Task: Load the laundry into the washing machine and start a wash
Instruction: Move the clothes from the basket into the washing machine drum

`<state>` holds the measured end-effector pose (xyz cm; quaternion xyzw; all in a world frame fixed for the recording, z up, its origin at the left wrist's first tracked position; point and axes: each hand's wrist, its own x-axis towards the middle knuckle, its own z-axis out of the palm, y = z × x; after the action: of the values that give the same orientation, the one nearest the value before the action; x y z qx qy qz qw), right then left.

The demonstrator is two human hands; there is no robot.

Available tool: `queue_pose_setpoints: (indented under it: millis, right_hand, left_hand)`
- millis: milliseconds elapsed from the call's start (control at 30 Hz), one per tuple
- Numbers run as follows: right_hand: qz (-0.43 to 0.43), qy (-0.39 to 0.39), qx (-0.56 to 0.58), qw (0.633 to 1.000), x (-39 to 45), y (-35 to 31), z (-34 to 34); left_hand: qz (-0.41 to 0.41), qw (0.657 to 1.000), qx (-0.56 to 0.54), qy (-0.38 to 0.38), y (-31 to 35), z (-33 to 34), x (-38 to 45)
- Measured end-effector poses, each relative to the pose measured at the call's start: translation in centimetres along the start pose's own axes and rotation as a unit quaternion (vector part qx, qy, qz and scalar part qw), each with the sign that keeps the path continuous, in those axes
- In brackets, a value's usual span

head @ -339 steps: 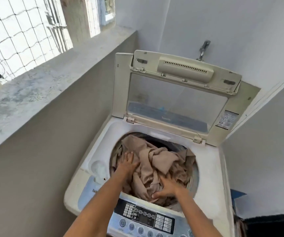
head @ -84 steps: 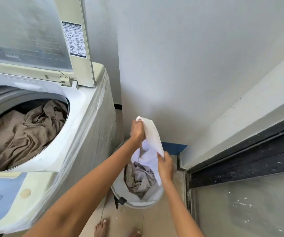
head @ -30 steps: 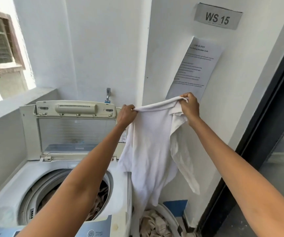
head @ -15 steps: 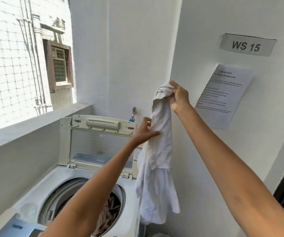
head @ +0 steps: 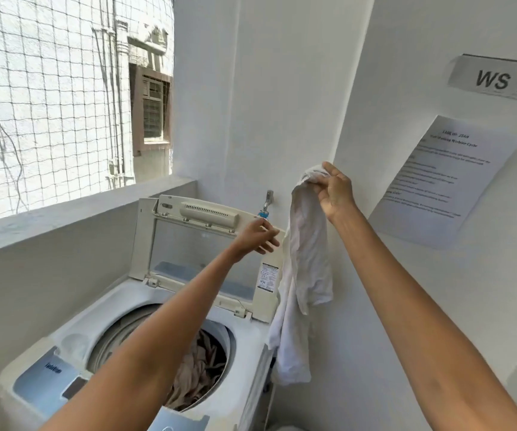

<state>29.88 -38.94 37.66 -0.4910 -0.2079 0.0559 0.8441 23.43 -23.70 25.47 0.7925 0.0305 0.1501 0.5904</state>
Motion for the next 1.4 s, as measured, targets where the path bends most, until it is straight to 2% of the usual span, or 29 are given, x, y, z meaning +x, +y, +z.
queue_pose_setpoints:
  millis: [100,267,400,467,533,600,633,667,733,767,833,900,933,967,1000,1033,1100,1133,1200,1267,1333,1400]
  right_hand:
    - [0.001,-0.064,0.021,0.998,0.2,0.1,2.1]
    - [-0.049,-0.042,0.029,0.998,1.5,-1.0,1.8]
    - [-0.065,0.037,-0.009,0.997,2.6,-1.5,-2.0]
    - [-0.069,0.064,-0.057,0.994,2.8,-1.0,-4.3]
    - [-0.062,0.067,-0.116,0.989,2.8,0.0,-5.8]
    - [-0.053,0.051,-0.161,0.984,2.6,1.1,-6.0]
    - [-0.056,0.034,-0.189,0.980,2.5,1.6,-5.8]
    - [-0.062,0.016,-0.221,0.973,2.5,1.9,-5.3]
    - [-0.075,-0.024,-0.260,0.962,2.5,2.5,-4.1]
    - [-0.080,-0.042,-0.269,0.959,2.7,2.8,-3.5]
    - [-0.094,-0.082,-0.286,0.950,2.8,3.1,-2.1]
    - [-0.093,-0.133,-0.304,0.939,2.7,3.7,-0.5]
    - [-0.087,-0.161,-0.312,0.932,2.5,4.1,0.3]
    - [-0.080,-0.186,-0.325,0.924,2.3,4.6,1.1]
    - [-0.075,-0.204,-0.347,0.912,2.1,5.3,1.8]
    - [-0.072,-0.222,-0.378,0.896,1.9,6.0,2.5]
    - [-0.083,-0.275,-0.466,0.837,1.4,7.7,3.8]
    - [-0.089,-0.309,-0.508,0.799,0.9,8.8,4.5]
    - [-0.072,-0.355,-0.553,0.751,-0.5,11.3,6.2]
    - [-0.038,-0.362,-0.565,0.741,-2.1,13.6,8.4]
    - [-0.033,-0.350,-0.548,0.759,-3.4,15.5,10.7]
    - [-0.085,-0.296,-0.522,0.796,-4.2,16.8,12.9]
  left_hand:
    - [-0.003,1.000,0.005,-0.009,-2.2,4.5,-0.6]
    - [-0.051,0.995,0.025,0.076,-4.6,7.0,0.1]
    - [-0.102,0.984,-0.009,0.145,-3.7,2.7,0.8]
    - [-0.119,0.976,-0.073,0.168,-3.4,-0.8,0.8]
    - [-0.125,0.966,-0.136,0.180,-2.7,-3.9,0.9]
    - [-0.122,0.959,-0.145,0.210,-1.4,-6.3,0.8]
    - [-0.126,0.965,-0.101,0.208,-0.8,-7.3,0.8]
    - [-0.144,0.974,-0.029,0.174,-0.3,-8.2,0.7]
    - [-0.212,0.968,0.131,0.024,0.2,-10.0,-0.4]
    - [-0.244,0.949,0.191,-0.056,0.3,-10.8,-1.0]
    - [-0.256,0.888,0.354,-0.146,0.0,-11.8,-2.2]
    - [-0.239,0.805,0.518,-0.164,0.0,-12.5,-3.2]
    - [-0.238,0.785,0.550,-0.155,0.1,-13.0,-3.3]
    - [-0.231,0.788,0.555,-0.134,0.2,-13.6,-3.6]
    - [-0.216,0.815,0.527,-0.103,0.2,-14.4,-3.9]
    - [-0.185,0.861,0.471,-0.053,0.2,-15.2,-4.1]
    - [-0.093,0.942,0.305,0.105,0.3,-16.4,-4.8]
    - [-0.043,0.958,0.212,0.188,0.6,-16.6,-5.1]
    - [0.027,0.957,0.063,0.282,1.6,-16.4,-5.7]
    - [0.065,0.945,-0.042,0.317,2.7,-16.1,-5.7]
    - [0.086,0.930,-0.102,0.343,3.6,-16.2,-5.8]
    - [0.095,0.918,-0.120,0.367,3.7,-17.0,-6.1]
